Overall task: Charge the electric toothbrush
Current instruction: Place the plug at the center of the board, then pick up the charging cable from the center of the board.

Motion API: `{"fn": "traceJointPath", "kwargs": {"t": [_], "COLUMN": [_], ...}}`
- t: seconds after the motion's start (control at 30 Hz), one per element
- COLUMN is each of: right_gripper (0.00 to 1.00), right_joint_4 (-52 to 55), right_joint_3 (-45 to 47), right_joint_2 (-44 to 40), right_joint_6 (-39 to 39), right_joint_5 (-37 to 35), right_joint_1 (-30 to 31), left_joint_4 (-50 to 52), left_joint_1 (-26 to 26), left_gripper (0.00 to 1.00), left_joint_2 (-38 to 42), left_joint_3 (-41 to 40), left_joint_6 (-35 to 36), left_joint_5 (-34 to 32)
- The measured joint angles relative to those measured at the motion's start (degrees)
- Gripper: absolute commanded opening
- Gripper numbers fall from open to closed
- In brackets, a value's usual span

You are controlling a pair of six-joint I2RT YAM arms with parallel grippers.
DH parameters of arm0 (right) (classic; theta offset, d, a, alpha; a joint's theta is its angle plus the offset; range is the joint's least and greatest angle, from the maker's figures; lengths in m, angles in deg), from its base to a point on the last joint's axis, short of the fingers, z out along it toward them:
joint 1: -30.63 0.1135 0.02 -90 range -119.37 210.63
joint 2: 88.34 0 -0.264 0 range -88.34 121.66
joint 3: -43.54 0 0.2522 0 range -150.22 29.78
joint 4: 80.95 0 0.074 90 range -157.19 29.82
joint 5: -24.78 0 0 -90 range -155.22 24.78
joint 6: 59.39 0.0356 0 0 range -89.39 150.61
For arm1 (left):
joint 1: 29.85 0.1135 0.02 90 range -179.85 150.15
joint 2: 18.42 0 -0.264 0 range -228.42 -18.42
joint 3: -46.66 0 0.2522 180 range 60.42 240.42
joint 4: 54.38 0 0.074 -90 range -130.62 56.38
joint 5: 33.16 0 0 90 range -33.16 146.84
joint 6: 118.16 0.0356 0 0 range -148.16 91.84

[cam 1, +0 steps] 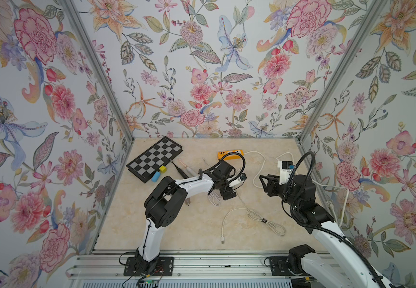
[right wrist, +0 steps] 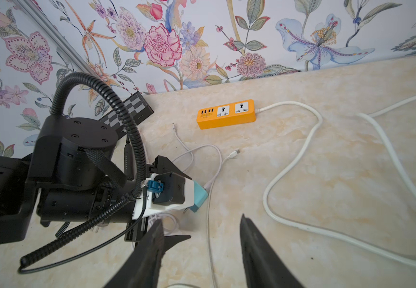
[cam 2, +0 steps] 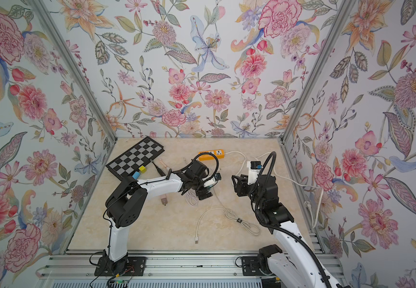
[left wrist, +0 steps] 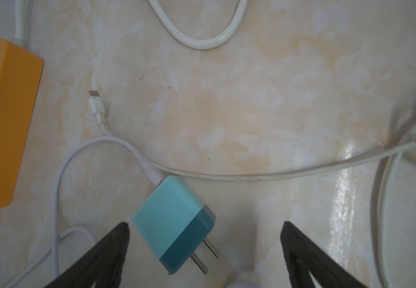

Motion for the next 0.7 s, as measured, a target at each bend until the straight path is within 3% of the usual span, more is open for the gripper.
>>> {"fn": "traceJointPath", "kwargs": {"t": [0.13,0.3,0.53,0.7], "right_gripper": [0.53,0.52,0.53,0.54], "right_joint_4": [0.0,0.2,0.7,2.4], "right_joint_3": [-1.0,-1.7,-3.7,-4.2], "right_joint_2": [0.0,0.3,3.1,3.3], "right_joint_6": [0.4,1.2,3.6,5.4], "right_joint_5": [0.3,0.7,1.9,0.8], "right_joint_1": [-0.1,-0.1,-0.1,0.1], "left_joint_4": [-3.0,-5.7,1.2,8.7], "left_joint_1": [0.3,4.2,14.8,16.5], "left_gripper": [0.99,0.81,0.63,0.56], "left_joint_2": [10.5,18.7,1.0,-13.6], "left_joint_3": [-5.1,-3.1,19.3,33.1], "left_joint_6": [-5.2,-20.2,-41.1,-51.0], "left_joint_5": [0.6,-4.3,-13.5,-21.2]}}
